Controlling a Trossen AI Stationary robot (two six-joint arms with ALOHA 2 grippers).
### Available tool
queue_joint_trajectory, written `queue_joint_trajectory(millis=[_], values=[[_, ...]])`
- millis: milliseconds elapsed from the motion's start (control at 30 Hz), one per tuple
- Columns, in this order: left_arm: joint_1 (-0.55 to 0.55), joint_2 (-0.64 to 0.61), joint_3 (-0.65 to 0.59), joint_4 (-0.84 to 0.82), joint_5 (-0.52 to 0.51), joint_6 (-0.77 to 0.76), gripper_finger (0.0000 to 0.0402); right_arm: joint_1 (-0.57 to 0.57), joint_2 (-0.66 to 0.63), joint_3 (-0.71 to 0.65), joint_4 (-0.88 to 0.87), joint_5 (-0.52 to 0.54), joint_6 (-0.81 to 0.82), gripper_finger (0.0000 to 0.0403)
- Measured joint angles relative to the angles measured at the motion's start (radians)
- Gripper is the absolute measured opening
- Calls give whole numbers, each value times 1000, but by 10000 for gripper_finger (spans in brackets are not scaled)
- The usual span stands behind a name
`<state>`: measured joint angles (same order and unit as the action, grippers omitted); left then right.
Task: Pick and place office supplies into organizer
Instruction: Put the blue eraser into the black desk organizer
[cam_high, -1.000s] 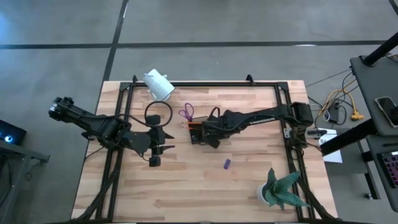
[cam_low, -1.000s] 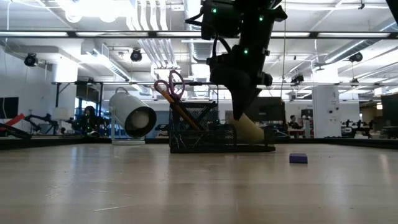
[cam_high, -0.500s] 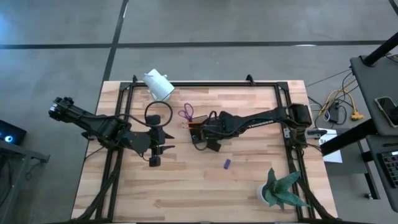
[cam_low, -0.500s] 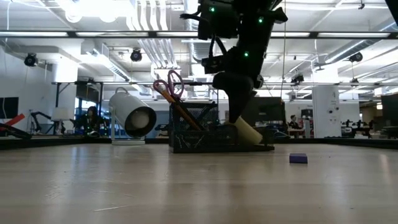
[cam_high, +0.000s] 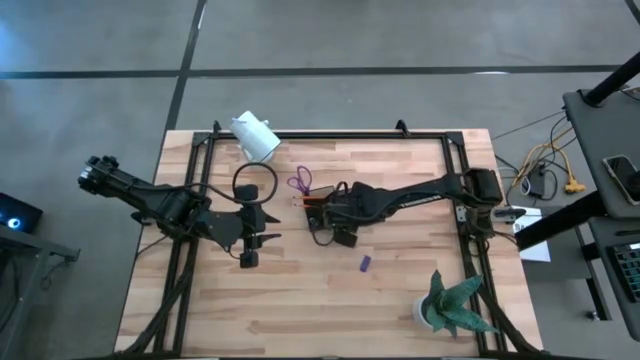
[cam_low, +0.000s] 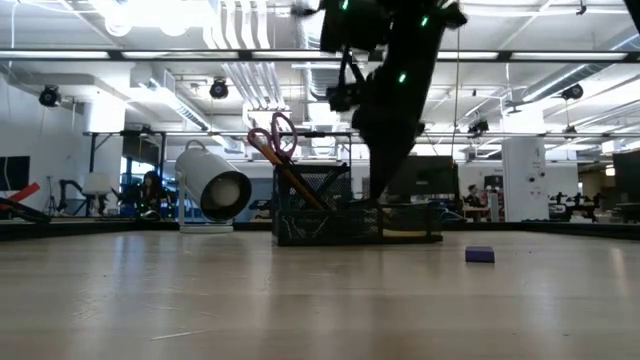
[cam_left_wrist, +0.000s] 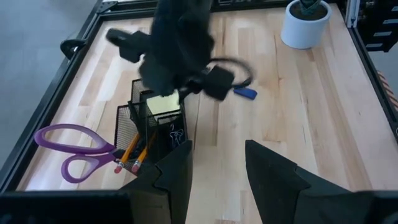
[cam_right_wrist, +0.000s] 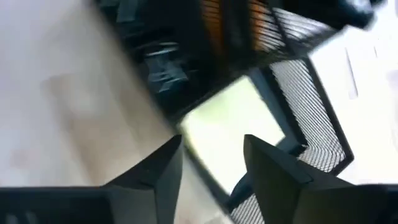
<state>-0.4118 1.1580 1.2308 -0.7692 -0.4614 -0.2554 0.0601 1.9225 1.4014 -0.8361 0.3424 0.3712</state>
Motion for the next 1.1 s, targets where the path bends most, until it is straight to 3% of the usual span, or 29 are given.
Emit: queue_joint_trajectory(millis=[133, 233, 433, 1100], values=[[0, 0, 0, 0, 0, 0, 129, 86, -65, -5, -32, -11, -192, 178], [0, 0, 0, -1, 0, 0, 129, 176, -103, -27, -51, -78, -396, 184], [0, 0, 0, -2, 0, 1, 129, 327, -94, -76, -39, -135, -634, 185], [0, 1, 0, 3, 0, -1, 129, 339, -35, -206, 86, -171, -617, 185]])
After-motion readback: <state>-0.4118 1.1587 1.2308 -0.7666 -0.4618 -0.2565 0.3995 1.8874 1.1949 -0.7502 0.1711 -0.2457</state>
